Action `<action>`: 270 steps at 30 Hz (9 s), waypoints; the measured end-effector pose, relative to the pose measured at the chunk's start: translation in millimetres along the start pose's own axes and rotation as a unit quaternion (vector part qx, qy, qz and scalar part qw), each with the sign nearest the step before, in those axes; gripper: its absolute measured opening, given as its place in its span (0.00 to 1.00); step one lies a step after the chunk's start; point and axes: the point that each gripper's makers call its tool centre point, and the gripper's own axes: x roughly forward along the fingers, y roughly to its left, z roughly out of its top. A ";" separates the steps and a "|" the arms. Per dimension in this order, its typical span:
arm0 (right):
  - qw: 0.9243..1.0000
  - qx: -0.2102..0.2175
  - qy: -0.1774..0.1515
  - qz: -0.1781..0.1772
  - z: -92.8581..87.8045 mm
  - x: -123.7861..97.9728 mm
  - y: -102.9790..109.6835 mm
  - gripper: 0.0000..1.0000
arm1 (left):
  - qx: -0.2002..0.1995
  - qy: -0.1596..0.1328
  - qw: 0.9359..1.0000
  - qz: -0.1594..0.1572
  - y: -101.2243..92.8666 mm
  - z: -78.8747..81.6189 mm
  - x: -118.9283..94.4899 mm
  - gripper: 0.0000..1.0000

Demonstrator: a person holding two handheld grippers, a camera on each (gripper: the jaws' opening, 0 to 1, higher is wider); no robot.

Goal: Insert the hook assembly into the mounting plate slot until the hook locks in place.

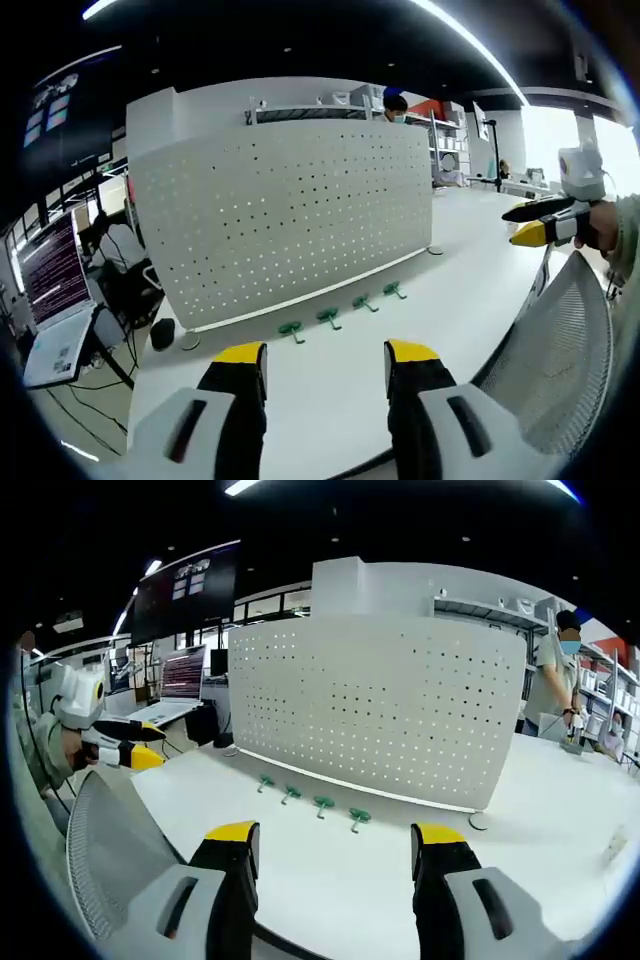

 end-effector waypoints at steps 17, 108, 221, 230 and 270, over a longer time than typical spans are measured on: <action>1.000 0.002 -0.001 -0.001 -1.8 -5.5 1.6 0.60 | 0.003 -0.001 1.000 -0.001 -3.4 0.6 -5.4 0.49; 1.000 0.011 0.016 -0.004 -9.3 -1.4 1.7 0.58 | 0.240 0.122 0.944 -0.190 28.3 14.9 93.4 0.33; 0.995 0.047 0.043 -0.071 -10.7 -0.5 -1.9 0.57 | 0.314 0.229 0.886 -0.252 58.6 -91.8 236.0 0.03; 0.997 0.044 0.032 -0.059 -3.2 0.3 0.5 0.56 | 0.231 0.183 0.933 -0.206 49.7 -73.1 216.7 0.02; 0.998 0.008 -0.045 0.038 52.5 6.4 42.6 0.54 | 0.090 -0.032 0.985 -0.144 -25.1 45.8 89.7 0.03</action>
